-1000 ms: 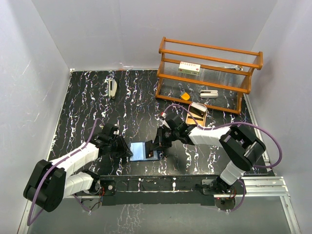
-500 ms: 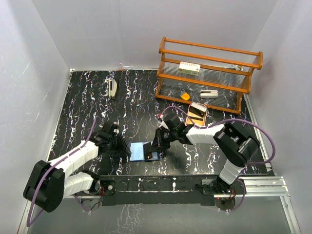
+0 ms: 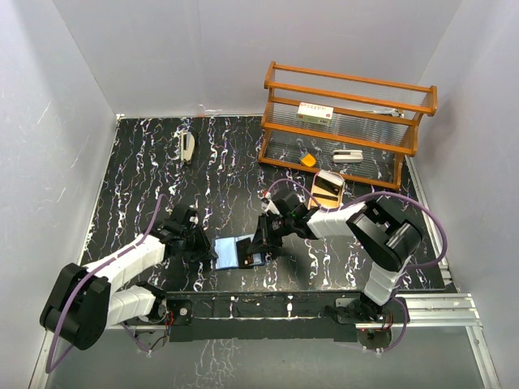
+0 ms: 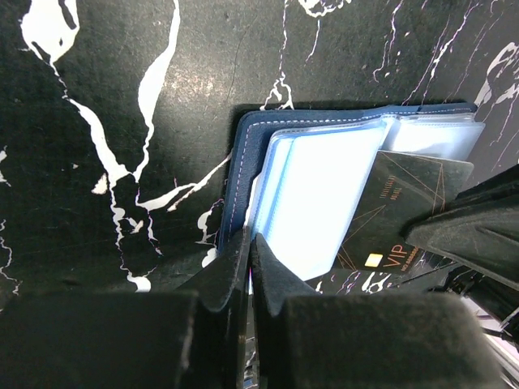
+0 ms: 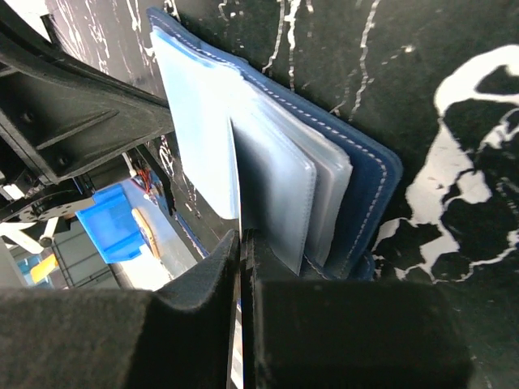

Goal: Put the credit cards into the card holder
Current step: Insert the credit card into the card holder.

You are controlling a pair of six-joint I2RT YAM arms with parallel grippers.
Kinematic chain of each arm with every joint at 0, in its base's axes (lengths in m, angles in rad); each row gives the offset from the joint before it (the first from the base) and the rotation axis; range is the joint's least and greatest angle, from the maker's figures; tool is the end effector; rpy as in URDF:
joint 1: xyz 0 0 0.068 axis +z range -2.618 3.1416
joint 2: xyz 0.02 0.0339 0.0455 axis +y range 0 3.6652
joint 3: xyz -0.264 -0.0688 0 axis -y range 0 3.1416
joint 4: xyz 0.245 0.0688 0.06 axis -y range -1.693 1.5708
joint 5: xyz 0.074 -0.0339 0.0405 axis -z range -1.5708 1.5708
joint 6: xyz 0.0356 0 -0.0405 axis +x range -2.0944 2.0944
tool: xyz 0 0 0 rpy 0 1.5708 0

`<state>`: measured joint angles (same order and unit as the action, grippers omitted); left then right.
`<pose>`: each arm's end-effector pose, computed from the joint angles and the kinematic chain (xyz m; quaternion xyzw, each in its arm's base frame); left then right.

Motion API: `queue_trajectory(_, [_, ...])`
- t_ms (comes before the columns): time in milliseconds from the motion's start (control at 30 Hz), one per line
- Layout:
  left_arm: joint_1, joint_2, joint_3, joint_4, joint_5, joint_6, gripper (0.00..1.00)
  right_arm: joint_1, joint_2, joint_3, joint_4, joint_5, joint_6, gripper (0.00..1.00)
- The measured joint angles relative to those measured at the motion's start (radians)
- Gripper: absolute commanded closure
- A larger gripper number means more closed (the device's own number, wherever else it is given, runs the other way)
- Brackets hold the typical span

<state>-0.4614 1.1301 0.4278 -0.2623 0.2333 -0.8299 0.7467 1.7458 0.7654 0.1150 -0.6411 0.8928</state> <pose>0.1710 -0.0942 0.1505 -0.1395 0.9383 -0.2671 0.1699 0.2194 0.2321 0.1253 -0.0435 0.8962 0.4414 0.0076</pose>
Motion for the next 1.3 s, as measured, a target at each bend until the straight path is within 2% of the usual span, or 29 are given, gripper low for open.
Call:
queue_trajectory(533, [0.0, 0.008, 0.0, 0.008, -0.002, 0.008, 1.0, -0.018, 0.042, 0.039, -0.006, -0.051, -0.013, 0.99])
queue_trajectory(667, [0.0, 0.011, 0.007, -0.001, -0.009, 0.009, 0.97, -0.018, 0.041, 0.045, -0.007, -0.058, -0.016, 0.99])
queue_trajectory(1000, [-0.002, -0.008, 0.087, -0.068, -0.113, 0.031, 0.98, -0.016, -0.002, 0.06, -0.038, -0.053, -0.026, 0.99])
queue_trajectory(1300, [-0.002, 0.023, 0.094, -0.066, -0.118, 0.042, 0.99, -0.016, 0.041, 0.072, -0.028, -0.066, -0.026, 0.98])
